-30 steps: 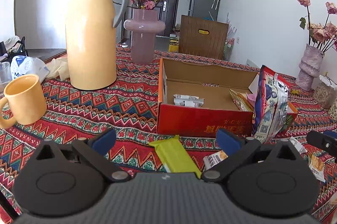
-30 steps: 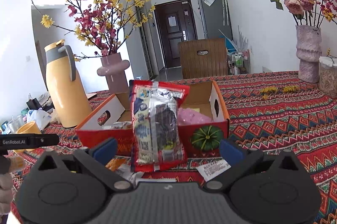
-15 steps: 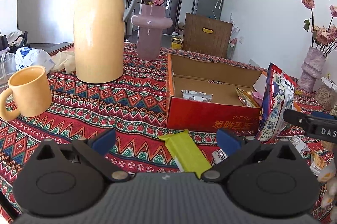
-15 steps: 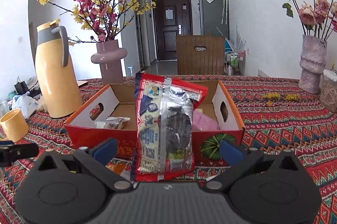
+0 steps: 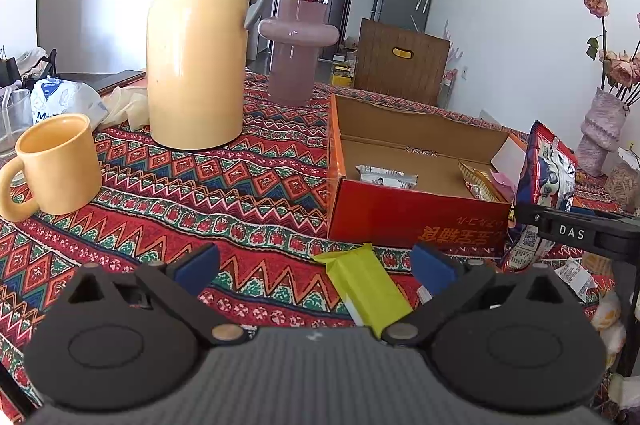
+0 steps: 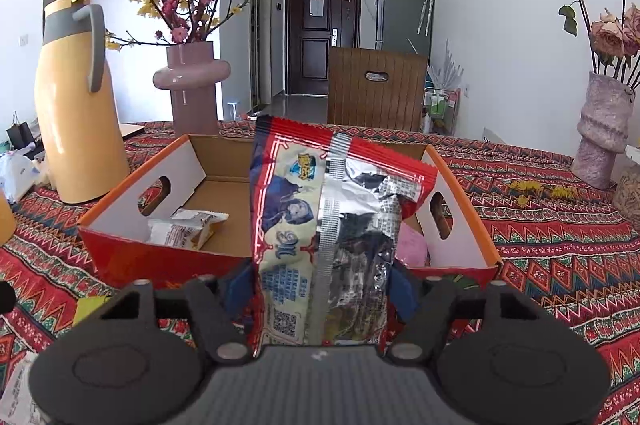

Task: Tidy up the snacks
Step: 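Grasp a white wrapper with the left tool while the right tool holds the red bag above the box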

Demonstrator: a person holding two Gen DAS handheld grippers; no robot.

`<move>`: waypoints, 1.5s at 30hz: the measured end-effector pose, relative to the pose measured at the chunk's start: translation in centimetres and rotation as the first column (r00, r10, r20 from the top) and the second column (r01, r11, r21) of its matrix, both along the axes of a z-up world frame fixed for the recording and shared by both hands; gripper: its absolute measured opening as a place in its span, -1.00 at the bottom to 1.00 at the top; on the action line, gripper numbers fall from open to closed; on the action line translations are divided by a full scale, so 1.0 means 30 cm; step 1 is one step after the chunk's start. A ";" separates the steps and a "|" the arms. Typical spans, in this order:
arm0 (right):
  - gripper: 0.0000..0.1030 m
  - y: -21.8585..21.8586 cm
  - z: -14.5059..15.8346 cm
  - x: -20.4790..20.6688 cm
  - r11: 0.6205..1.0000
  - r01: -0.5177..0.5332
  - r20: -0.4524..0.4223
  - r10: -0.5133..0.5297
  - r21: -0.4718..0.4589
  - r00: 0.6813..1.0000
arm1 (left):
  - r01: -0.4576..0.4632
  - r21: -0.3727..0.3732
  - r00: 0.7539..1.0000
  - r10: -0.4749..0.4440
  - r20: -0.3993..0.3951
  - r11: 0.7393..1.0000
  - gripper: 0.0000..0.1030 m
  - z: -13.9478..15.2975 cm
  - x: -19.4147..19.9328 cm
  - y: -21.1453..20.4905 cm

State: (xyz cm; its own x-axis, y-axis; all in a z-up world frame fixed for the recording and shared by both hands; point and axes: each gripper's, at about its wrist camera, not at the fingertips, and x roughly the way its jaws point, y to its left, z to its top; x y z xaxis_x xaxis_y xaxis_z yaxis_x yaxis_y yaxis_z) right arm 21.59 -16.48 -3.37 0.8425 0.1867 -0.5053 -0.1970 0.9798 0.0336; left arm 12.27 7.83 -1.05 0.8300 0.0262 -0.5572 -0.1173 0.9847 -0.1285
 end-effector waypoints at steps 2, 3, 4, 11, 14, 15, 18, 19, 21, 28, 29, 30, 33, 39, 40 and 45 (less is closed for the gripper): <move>0.17 -0.018 0.014 -0.023 1.000 -0.001 0.025 0.000 0.022 1.000 | 0.001 0.001 1.000 -0.001 -0.002 1.000 1.00 0.000 0.002 -0.003; 0.17 -0.025 0.022 -0.036 1.000 0.002 0.040 -0.003 0.027 0.999 | 0.000 0.002 1.000 0.000 -0.003 1.000 1.00 0.001 0.001 -0.004; 0.17 -0.034 0.032 -0.053 0.999 0.005 0.060 -0.007 0.033 0.998 | -0.001 0.004 1.000 0.001 -0.005 1.000 1.00 0.000 0.000 -0.005; 0.17 -0.147 0.102 -0.218 0.995 0.016 0.177 -0.034 0.100 0.984 | -0.011 0.017 0.999 0.011 -0.041 1.000 1.00 -0.016 -0.005 -0.008; 0.17 -0.199 0.105 -0.276 0.992 0.035 0.188 -0.058 0.119 0.980 | -0.011 0.031 0.996 0.014 -0.083 0.999 1.00 -0.038 -0.005 -0.012; 0.17 -0.217 0.103 -0.292 0.991 0.042 0.188 -0.066 0.126 0.980 | -0.013 0.037 0.995 0.017 -0.098 0.999 1.00 -0.046 -0.004 -0.015; 0.18 -0.261 0.084 -0.327 0.987 0.068 0.180 -0.094 0.145 0.979 | -0.018 0.058 0.988 0.027 -0.153 0.998 1.00 -0.078 -0.008 -0.026; 0.18 -0.273 0.075 -0.335 0.985 0.075 0.172 -0.101 0.153 0.980 | -0.018 0.066 0.985 0.029 -0.170 0.998 1.00 -0.090 -0.009 -0.029; 0.18 -0.290 0.058 -0.347 0.982 0.086 0.159 -0.113 0.165 0.981 | -0.017 0.084 0.978 0.034 -0.204 0.996 1.00 -0.114 -0.009 -0.038; 0.18 -0.308 0.031 -0.375 0.978 0.083 0.145 -0.112 0.189 0.983 | -0.011 0.126 0.958 0.047 -0.282 0.992 1.00 -0.172 -0.003 -0.072; 0.18 -0.308 0.030 -0.378 0.978 0.080 0.145 -0.109 0.193 0.983 | -0.015 0.123 0.957 0.050 -0.287 0.992 1.00 -0.182 -0.001 -0.072; 0.18 -0.309 0.029 -0.380 0.978 0.077 0.145 -0.107 0.196 0.984 | -0.021 0.116 0.958 0.053 -0.281 0.993 1.00 -0.184 -0.004 -0.068; 0.18 -0.311 0.025 -0.387 0.977 0.069 0.142 -0.099 0.203 0.985 | -0.028 0.115 0.959 0.060 -0.279 0.993 1.00 -0.186 -0.008 -0.068; 0.18 -0.311 0.017 -0.393 0.974 0.056 0.137 -0.088 0.221 0.987 | -0.056 0.120 0.970 0.083 -0.229 0.991 1.00 -0.199 -0.021 -0.079; 0.18 -0.311 0.015 -0.394 0.973 0.056 0.135 -0.087 0.223 0.987 | -0.063 0.121 0.970 0.090 -0.226 0.991 1.00 -0.200 -0.020 -0.082; 0.18 -0.313 0.013 -0.401 0.973 0.054 0.133 -0.086 0.226 0.987 | -0.062 0.119 0.968 0.088 -0.234 0.991 1.00 -0.198 -0.015 -0.080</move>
